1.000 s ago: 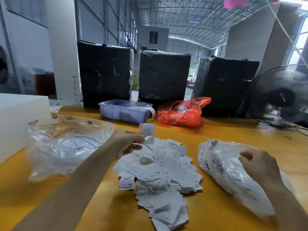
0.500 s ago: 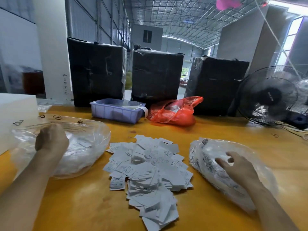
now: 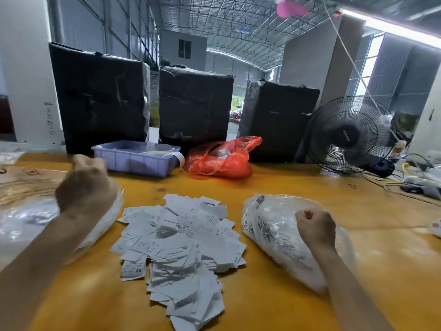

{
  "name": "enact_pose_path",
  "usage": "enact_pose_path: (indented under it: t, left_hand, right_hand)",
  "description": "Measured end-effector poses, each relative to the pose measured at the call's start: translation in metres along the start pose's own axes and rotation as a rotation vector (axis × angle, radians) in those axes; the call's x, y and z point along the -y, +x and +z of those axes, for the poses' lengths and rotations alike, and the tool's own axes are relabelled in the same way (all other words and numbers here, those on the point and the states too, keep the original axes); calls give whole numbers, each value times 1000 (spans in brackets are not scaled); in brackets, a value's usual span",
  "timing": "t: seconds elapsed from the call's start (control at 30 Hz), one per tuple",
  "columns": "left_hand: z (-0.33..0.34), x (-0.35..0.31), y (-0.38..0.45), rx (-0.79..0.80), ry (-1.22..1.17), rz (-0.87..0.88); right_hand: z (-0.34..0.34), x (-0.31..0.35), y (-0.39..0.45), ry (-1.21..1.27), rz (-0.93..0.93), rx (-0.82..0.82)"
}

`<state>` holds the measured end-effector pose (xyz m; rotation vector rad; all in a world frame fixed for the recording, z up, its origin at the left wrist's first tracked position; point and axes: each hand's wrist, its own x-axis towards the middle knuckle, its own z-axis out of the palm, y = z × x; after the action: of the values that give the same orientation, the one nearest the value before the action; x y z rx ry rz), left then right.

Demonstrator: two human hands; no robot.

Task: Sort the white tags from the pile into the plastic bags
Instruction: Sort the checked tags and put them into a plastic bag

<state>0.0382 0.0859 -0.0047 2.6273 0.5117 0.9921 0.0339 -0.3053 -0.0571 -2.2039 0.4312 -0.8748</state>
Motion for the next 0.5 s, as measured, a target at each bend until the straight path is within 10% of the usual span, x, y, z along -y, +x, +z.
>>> enact_pose_path:
  t: [0.1,0.23,0.4,0.5]
  left_hand:
    - [-3,-46,-36,58,-244,318]
    - [1,-83,-71,386,-718,472]
    - [0,-91,-85,957,-1128,325]
    - [1,-88,-82,1017,-1149,257]
  right_hand:
    - [-8,22,-5,339,47,-53]
    - [-9,62,-30,990,301,394]
    - [8,95,-69,936,308,842]
    - [13,99,-81,877,323,917]
